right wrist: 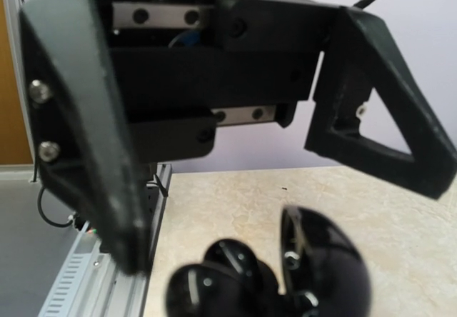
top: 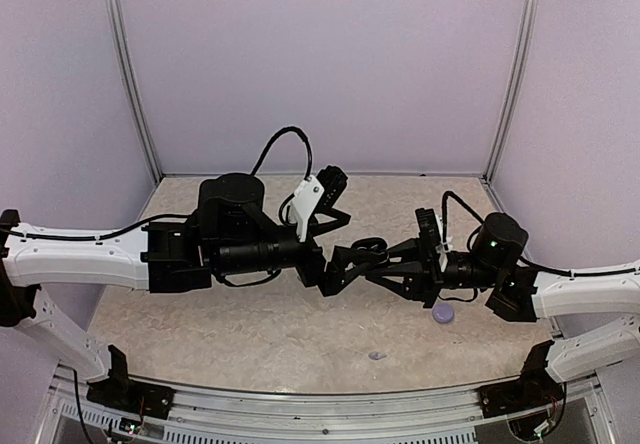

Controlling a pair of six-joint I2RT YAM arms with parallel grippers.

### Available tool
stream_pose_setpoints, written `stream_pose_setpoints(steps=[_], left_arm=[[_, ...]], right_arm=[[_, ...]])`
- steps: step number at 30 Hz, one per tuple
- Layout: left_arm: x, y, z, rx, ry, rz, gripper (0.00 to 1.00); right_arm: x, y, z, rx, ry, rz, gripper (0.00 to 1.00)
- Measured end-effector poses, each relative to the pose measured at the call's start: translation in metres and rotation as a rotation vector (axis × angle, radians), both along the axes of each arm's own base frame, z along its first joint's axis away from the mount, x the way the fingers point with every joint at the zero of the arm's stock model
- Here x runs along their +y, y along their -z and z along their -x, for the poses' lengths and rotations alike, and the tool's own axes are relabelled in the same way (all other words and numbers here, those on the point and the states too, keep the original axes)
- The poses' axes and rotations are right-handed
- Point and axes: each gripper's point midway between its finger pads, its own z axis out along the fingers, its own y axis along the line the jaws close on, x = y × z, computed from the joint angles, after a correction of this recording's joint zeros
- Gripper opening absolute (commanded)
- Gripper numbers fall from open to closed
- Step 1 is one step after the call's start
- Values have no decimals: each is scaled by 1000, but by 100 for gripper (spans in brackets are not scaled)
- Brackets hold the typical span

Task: Insert the wireless bluetooth earbuds into the charging case
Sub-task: Adjust the right earbud in the right side groove of the charging case.

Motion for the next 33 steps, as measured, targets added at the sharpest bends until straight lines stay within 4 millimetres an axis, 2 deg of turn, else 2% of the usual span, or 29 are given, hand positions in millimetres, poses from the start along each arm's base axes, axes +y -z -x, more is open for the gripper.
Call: stream_pose_setpoints(steps=[8,15,33], left_arm=[[-2,1,4,5,22,0,98],[-4,13,-3,23,5,-26,97],[2,14,-13,67,-18,-23,95]], right_arm=[[1,2,0,5,-3,5,0],[1,2,1,5,-10,6,0],[0,1,-4,7,18,1,0]])
